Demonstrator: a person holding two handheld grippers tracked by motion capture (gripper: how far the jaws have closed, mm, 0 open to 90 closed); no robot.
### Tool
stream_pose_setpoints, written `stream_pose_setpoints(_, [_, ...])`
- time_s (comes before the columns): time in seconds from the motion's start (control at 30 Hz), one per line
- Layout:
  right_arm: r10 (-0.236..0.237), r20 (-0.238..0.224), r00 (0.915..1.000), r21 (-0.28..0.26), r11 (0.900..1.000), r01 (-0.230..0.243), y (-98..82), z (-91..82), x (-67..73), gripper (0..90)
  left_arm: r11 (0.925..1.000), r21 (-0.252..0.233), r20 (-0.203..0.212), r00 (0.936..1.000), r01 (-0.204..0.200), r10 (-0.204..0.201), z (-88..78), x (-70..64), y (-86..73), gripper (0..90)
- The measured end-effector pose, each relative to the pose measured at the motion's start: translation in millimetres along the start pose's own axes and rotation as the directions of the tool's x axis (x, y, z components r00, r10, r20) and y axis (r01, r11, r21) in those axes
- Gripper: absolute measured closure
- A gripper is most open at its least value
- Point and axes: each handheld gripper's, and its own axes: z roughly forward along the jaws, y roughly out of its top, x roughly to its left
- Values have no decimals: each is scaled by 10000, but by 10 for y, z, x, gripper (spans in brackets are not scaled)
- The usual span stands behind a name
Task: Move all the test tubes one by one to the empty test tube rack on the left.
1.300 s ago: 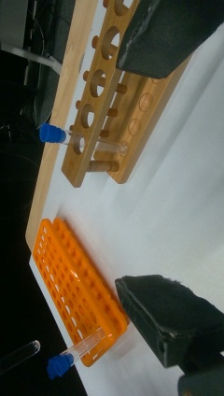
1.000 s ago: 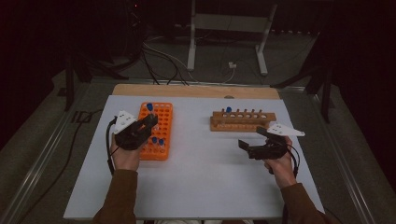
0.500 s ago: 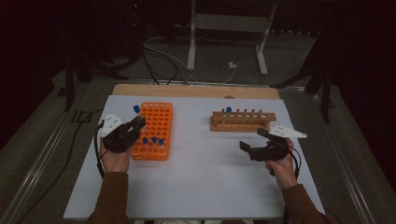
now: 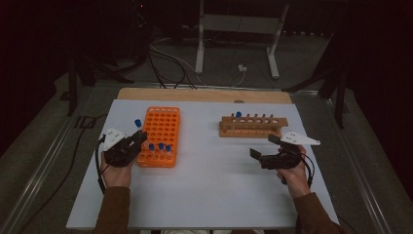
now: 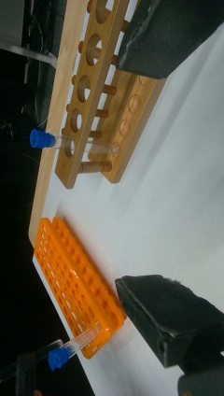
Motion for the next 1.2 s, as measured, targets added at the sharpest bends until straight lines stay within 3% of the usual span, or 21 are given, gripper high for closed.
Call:
stream_pose_setpoints(0.3, [25, -25, 10000, 33, 10000, -25, -9, 15, 4, 0, 9990, 443, 22, 10000, 57, -58, 16, -6, -239, 783])
stream_pose_setpoints(0.87, [93, -10, 10000, 5, 10000, -93, -16, -1, -12, 0, 9956, 913, 108, 9998, -191, 182, 19, -67, -366, 782])
stream_pose_setpoints(1.2, [108, -15, 9999, -8, 9999, -108, -20, -3, -17, 0, 9871, 1504, 75, 9985, -555, 549, 38, -88, -433, 782])
